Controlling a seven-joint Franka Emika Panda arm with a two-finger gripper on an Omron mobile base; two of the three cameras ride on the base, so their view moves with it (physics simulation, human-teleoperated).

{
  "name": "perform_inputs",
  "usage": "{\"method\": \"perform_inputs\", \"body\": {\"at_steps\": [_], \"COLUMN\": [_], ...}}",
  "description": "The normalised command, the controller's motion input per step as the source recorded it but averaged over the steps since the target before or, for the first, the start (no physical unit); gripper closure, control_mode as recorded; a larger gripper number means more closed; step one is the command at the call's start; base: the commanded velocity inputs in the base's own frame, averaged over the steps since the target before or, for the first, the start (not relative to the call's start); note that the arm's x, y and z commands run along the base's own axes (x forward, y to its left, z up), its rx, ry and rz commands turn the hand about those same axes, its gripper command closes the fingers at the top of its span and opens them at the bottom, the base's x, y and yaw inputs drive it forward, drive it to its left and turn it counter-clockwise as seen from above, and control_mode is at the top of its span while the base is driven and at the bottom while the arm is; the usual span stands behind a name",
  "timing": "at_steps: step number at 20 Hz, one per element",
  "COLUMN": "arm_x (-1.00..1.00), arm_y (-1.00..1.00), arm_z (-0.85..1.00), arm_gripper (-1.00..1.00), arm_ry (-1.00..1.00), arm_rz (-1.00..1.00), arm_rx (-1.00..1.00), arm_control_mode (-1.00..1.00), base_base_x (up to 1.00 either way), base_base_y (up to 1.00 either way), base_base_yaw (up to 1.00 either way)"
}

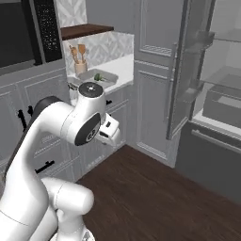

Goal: Place one broccoli and one fish in each tupperware on the nearby counter, to pack two identical lunches.

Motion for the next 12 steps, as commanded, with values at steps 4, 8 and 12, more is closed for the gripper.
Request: {"method": "perform_inputs", "body": {"at_steps": [4,8,12], "arm_x": [0.00,0.00,0.00], "arm_y": [0.00,0.00,0.00], "arm_z": [0.00,0.00,0.00], "arm_gripper": [-1.00,-1.00,-1.00], "arm_ry": [0.00,0.00,0.00], "arm_rz": [0.00,0.00,0.00], "arm_rx": [0.00,0.00,0.00], "arm_control_mode": [1.00,1.00,1.00], "base_base_x": [0.19,0.69,0.60], "base_base_y": [-0.68,-0.33,-0.26], "base_base_yaw": [-0.52,-0.23,-0.27]}}
